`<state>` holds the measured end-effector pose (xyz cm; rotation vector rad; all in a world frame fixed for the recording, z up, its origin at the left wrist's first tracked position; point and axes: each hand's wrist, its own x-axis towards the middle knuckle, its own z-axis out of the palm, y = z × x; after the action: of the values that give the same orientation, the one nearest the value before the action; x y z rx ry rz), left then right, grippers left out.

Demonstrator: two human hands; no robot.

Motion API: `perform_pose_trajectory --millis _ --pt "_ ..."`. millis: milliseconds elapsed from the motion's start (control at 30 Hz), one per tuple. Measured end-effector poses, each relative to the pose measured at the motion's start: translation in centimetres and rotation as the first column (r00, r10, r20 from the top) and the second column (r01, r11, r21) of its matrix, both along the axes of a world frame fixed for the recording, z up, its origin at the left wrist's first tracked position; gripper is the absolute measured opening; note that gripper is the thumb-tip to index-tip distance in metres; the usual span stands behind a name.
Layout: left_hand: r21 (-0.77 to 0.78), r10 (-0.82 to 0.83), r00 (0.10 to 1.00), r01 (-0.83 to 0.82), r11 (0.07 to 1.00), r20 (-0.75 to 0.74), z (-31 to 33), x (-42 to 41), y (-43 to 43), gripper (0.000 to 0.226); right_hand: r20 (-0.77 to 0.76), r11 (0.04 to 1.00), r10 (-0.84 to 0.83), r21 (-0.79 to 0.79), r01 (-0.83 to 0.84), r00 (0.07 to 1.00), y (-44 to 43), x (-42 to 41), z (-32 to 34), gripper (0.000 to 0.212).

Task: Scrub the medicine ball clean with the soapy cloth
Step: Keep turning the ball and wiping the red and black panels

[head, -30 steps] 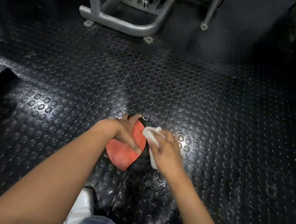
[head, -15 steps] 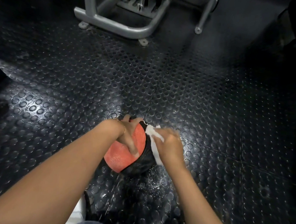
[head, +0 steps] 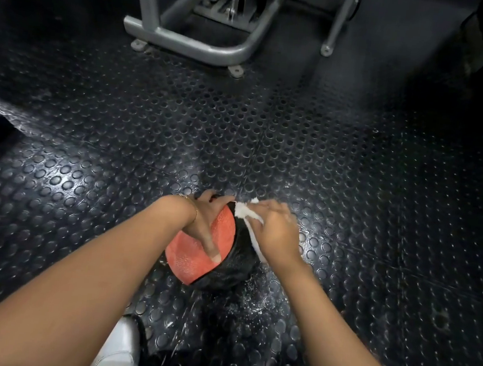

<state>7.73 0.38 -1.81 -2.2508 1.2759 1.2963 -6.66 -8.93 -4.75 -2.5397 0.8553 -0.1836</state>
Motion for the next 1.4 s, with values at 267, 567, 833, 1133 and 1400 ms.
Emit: perform_pose_trajectory --millis 267,567,833,1133,1400 --pt "0.003 -0.039 0.999 0.039 0.999 0.004 0.0 -0.5 -0.2 0.136 0.088 0.997 0.018 -0.076 -0.011 0.996 1.0 -2.2 -0.3 0.024" --pt "-0.005 -0.045 0.999 0.045 0.999 -0.002 -0.2 0.0 0.0 0.134 -0.030 0.997 0.075 0.000 -0.075 0.997 0.3 -1.5 0.5 0.029" --pt "-0.021 -0.034 0.999 0.034 0.999 -0.001 -0.2 -0.1 0.1 0.134 -0.089 1.000 0.009 0.027 -0.006 0.996 -0.6 0.9 0.4 0.030" --pt "-0.023 0.000 1.000 0.000 1.000 0.002 -0.7 0.1 0.6 0.134 -0.089 0.996 0.093 0.012 -0.092 0.992 -1.0 0.1 0.4 0.028" --pt "-0.053 0.116 0.990 -0.120 0.991 -0.078 -0.6 1.1 0.5 0.129 0.004 0.988 0.129 0.086 -0.129 0.992 1.1 -3.0 1.0 0.030"
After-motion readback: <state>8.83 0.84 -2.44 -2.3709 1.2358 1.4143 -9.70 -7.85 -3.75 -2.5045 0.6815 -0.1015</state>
